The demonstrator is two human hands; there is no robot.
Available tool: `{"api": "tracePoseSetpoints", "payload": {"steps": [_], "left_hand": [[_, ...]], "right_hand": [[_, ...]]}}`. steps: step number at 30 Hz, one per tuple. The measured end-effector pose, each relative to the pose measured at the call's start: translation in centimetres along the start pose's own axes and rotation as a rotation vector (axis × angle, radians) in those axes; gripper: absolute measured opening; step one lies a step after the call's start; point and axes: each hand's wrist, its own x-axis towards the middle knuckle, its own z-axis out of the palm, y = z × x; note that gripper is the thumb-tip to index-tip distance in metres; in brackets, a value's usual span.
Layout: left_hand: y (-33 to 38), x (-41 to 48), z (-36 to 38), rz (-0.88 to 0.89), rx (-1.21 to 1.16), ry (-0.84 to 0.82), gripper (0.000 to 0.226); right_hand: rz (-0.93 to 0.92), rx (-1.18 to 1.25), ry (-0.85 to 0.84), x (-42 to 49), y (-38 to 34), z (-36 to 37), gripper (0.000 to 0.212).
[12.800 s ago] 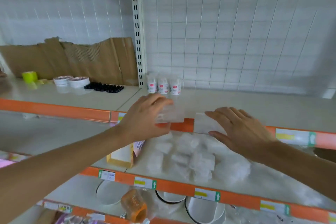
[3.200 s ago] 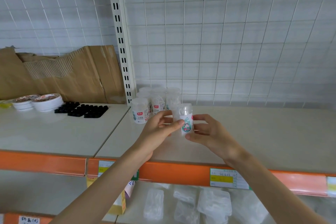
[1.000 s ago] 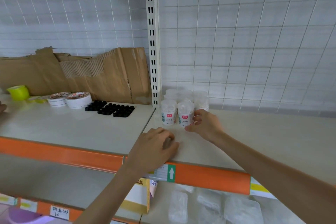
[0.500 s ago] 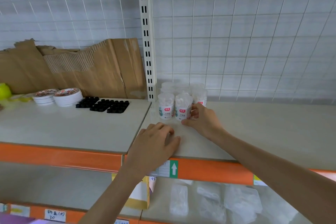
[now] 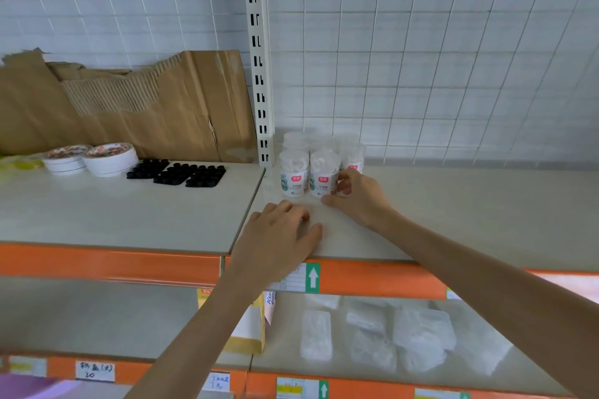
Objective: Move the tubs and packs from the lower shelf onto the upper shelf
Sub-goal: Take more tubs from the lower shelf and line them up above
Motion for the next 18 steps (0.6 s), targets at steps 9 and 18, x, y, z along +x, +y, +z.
{"api": "tracePoseSetpoints", "payload": {"steps": [9, 18], "left_hand": [[1.2, -0.5, -1.1, -0.038, 0.051, 0.016, 0.063], [8.7, -3.5, -3.5, -0.046, 0.148, 0.154, 0.077]], "right_hand": [[0.029, -0.138, -0.058, -4.8, -0.7, -3.7, 0.063], [-0.092, -0.352, 0.065, -13.9, 1.8, -11.4, 0.048]]}}
